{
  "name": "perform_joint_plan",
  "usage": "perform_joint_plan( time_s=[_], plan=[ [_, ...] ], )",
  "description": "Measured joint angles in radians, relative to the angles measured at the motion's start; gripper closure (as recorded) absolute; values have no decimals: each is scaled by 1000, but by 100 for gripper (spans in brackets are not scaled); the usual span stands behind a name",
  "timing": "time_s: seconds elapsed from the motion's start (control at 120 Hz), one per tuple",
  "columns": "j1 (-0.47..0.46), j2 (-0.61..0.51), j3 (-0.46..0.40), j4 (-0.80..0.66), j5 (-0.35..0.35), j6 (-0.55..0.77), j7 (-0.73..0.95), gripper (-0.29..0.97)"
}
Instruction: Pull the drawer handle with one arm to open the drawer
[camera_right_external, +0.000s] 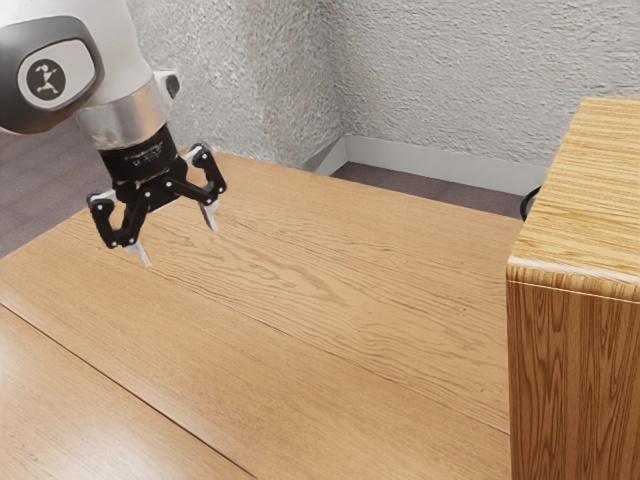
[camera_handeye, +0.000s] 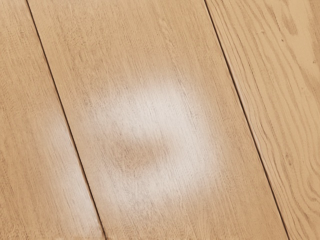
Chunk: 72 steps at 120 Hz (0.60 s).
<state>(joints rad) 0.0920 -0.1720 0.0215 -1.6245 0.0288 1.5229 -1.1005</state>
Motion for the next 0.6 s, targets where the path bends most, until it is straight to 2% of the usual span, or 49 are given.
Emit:
perform_joint_plan(
  time_s=[0.183, 0.25, 0.333, 0.433, 0.5, 0.6],
  plan=[
    [-12, -39, -14, -49, -8, -44, -154, 2],
    [-63, -32, -19, -22, -12, -61, -204, 1],
    [-85, 143, -28, 193, -18, -72, -230, 1],
    [-65, 302, -86, 386, -20, -34, -214, 1],
    [-82, 341, -118, 440, -20, -2, -190, 0],
    [-95, 355, -137, 439, -17, 57, -132, 0]
  ],
)
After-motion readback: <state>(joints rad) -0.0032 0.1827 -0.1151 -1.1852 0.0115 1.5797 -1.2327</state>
